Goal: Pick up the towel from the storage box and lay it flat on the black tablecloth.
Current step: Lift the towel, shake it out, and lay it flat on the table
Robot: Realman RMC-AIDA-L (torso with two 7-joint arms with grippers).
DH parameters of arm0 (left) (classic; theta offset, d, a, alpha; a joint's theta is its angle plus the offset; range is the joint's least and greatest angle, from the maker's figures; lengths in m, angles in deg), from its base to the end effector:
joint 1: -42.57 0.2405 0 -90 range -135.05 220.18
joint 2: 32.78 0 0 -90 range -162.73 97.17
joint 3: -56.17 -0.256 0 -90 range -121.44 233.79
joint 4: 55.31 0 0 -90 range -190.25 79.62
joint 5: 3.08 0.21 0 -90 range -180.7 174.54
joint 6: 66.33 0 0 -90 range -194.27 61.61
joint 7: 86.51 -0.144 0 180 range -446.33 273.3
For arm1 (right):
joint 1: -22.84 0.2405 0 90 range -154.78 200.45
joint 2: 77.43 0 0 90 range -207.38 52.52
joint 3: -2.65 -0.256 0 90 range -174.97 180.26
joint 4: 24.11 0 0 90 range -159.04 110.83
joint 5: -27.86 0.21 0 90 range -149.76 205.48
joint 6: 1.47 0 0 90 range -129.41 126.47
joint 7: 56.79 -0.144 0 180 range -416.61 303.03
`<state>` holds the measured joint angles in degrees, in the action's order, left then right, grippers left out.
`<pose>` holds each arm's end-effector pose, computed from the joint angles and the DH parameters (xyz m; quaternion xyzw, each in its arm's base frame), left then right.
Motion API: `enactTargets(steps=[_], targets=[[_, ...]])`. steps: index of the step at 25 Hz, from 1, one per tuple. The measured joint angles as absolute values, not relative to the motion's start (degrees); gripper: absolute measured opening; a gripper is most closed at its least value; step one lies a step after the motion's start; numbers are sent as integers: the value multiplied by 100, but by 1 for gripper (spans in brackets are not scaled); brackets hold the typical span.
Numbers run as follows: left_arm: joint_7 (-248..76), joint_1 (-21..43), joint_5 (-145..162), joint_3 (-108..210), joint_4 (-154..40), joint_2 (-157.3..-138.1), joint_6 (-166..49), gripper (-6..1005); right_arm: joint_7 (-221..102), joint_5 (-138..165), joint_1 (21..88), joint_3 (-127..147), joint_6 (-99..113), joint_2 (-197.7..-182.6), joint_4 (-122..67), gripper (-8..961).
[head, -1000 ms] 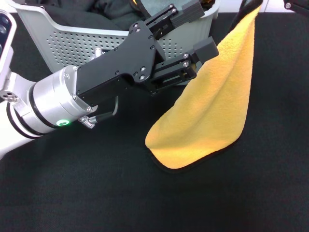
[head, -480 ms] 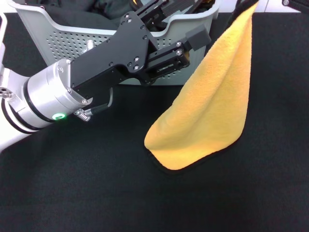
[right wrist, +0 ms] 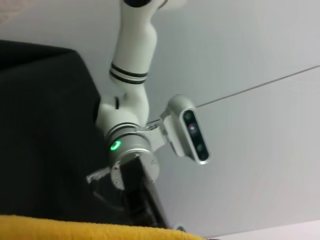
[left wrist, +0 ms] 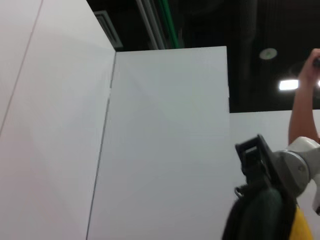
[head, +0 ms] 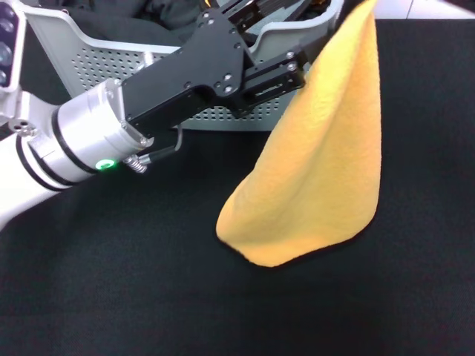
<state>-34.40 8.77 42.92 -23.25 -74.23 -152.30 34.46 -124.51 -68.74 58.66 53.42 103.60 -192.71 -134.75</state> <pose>-0.1641 0.3125 -0.0180 -0.8094 -0.0477 -0.5751 0.1093 0.0267 0.2867 0.1496 -0.8024 -0.5405 0.1086 0.2284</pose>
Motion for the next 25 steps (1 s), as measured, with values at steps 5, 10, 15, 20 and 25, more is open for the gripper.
enactTargets(steps=[5, 10, 15, 20, 25], targets=[[-3419, 805, 4377, -2362, -7432, -15223, 3463, 773, -12397, -6914, 5989, 5327, 10136, -19264, -13423, 24], [-3404, 831, 4398, -2351, -7438, -15219, 3477, 773, -12394, -6943, 6009, 5324, 10073, -19232, -13436, 25], [-3360, 857, 4391, -2341, -7439, -15180, 3610, 773, -12387, -7050, 5961, 5320, 9890, -19225, -13440, 27], [-3233, 796, 4431, -2372, -7449, -15202, 3909, 773, -12244, -7087, 6012, 5378, 9773, -19249, -13231, 28], [-3239, 680, 4464, -2371, -7412, -15258, 3905, 773, -12029, -7088, 6141, 5721, 9643, -19281, -12885, 29]])
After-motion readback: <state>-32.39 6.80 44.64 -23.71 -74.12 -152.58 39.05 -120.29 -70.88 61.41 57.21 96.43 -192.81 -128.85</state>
